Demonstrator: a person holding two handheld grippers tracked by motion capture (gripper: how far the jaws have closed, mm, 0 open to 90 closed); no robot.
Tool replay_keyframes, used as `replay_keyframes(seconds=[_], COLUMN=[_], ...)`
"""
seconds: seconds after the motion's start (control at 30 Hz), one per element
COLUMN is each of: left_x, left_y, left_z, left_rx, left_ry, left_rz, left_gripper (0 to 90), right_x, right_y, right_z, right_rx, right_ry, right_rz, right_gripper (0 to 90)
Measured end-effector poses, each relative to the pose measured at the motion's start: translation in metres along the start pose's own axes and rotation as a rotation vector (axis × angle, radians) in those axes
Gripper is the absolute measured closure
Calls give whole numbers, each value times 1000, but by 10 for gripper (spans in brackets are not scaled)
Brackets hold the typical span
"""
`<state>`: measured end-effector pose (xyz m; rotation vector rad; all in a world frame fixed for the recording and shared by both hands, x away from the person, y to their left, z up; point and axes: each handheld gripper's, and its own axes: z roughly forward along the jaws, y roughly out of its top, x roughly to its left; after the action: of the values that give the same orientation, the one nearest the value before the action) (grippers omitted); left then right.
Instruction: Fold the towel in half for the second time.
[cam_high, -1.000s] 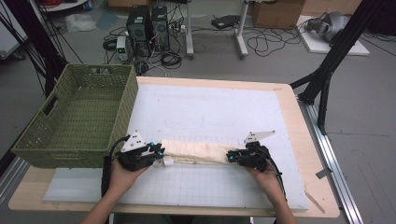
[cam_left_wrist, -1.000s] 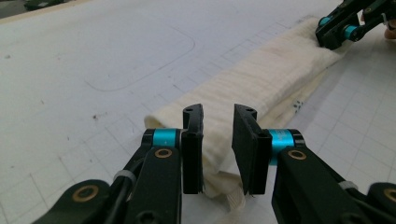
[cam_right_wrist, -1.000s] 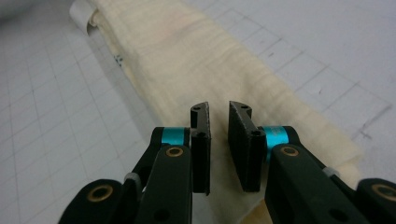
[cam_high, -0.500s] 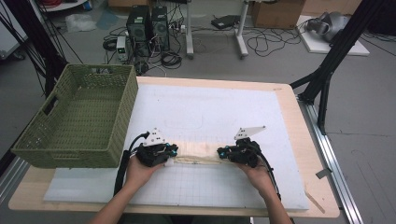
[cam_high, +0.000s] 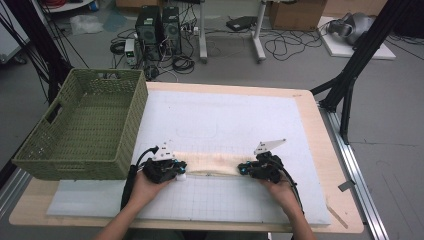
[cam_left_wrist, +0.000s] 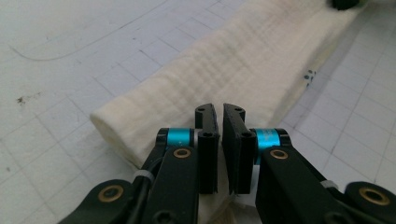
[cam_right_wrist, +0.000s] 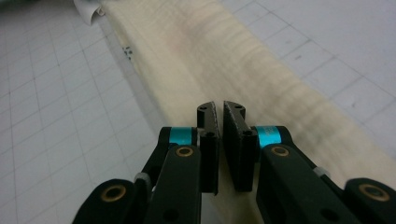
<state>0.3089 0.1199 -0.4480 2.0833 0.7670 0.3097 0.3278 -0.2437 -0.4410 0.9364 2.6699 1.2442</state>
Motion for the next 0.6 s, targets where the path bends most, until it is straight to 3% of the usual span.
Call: replay_keyframes(seconds=[0.37,0.5,0.6], left_x=[3,4,8], left_y=[-3,3,2], left_z=[-5,-8,-7], left_rx=[-9,-55,-67], left_ry=[12,46,62], left_rz=[0,3,-26], left_gripper=[830,755,666], right_x=[-7,-3,-6], right_y=[-17,-8,1], right_z=[-18,-22,-28], right_rx=[-23,-48,-111], right_ry=[-22,-41,-57], right_rz=[16,-15,-16], right_gripper=[842,790,731])
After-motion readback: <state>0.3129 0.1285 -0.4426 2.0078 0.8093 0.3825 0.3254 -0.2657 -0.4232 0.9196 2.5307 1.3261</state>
